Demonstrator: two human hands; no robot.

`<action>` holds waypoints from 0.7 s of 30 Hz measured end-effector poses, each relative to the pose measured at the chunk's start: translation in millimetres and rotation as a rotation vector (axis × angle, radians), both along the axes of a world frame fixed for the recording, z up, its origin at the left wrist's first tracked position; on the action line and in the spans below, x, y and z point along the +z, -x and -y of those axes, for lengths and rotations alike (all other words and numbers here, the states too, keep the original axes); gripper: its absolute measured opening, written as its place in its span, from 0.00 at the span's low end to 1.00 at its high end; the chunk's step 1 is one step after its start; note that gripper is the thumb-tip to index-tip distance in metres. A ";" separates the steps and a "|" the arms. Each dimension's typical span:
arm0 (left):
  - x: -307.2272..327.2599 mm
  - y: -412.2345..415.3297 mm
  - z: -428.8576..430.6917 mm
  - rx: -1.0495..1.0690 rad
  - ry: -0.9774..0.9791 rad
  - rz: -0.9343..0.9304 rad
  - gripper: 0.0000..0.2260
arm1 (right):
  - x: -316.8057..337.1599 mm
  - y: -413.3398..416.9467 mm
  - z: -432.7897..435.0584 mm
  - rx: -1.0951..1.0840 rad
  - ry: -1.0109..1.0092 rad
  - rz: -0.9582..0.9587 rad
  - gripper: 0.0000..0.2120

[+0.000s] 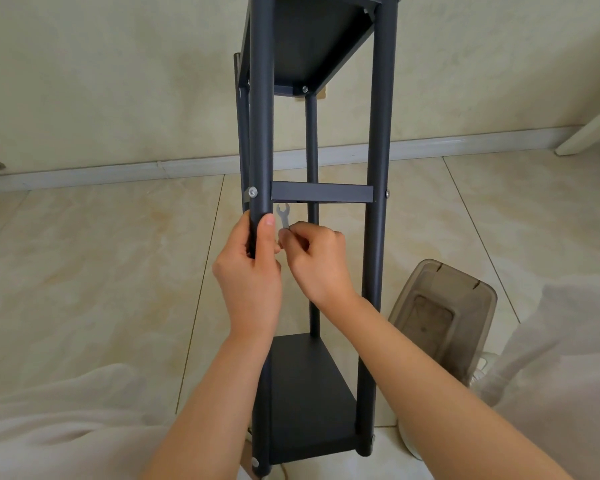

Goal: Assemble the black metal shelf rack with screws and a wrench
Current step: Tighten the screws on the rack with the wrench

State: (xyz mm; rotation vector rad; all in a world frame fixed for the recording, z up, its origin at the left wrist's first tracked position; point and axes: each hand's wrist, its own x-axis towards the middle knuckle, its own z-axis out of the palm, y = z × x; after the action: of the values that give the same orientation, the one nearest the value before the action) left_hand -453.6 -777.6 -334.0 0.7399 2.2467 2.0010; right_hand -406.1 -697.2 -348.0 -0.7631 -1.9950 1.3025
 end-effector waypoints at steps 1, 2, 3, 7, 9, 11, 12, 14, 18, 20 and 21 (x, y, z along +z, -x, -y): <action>0.1 -0.5 -0.1 -0.001 0.001 -0.008 0.16 | 4.1 -1.5 -0.2 0.002 0.009 -0.001 0.16; 0.2 -1.0 -0.1 -0.002 0.001 -0.015 0.15 | 8.8 -2.3 -1.1 0.005 0.015 -0.002 0.16; 0.4 -1.5 0.1 -0.001 0.001 -0.020 0.14 | 13.3 -2.8 -2.1 0.009 0.018 -0.002 0.16; 1.0 -2.6 0.5 -0.004 -0.008 -0.020 0.15 | 25.9 -5.1 -4.6 0.006 0.009 -0.011 0.16; 1.1 -2.1 0.5 -0.005 -0.017 -0.006 0.15 | 28.9 -6.7 -5.1 0.002 0.008 -0.029 0.16; 0.8 -1.6 0.7 -0.004 -0.022 -0.002 0.16 | 30.9 -7.8 -5.3 0.008 0.007 -0.031 0.15; 0.6 -1.7 0.6 -0.004 -0.025 -0.001 0.17 | 31.6 -8.2 -5.7 0.013 0.008 -0.028 0.15; 0.3 -1.9 0.6 -0.006 -0.031 0.003 0.17 | 33.4 -7.9 -7.1 0.028 0.011 -0.018 0.15; 0.2 -0.7 0.5 -0.005 -0.040 0.012 0.17 | 38.7 -5.5 -12.8 0.067 0.008 0.036 0.15; 0.2 -0.5 0.5 -0.006 -0.041 0.014 0.15 | 40.8 -5.0 -15.4 0.082 -0.007 0.045 0.15; 0.3 -0.6 0.5 -0.004 -0.041 0.014 0.16 | 40.7 -4.7 -16.2 0.087 -0.013 0.041 0.16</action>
State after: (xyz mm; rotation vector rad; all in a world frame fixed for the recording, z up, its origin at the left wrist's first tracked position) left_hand -453.1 -778.1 -333.8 0.7308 2.2007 2.0495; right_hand -401.4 -681.0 -307.3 -0.7087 -2.0882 1.3321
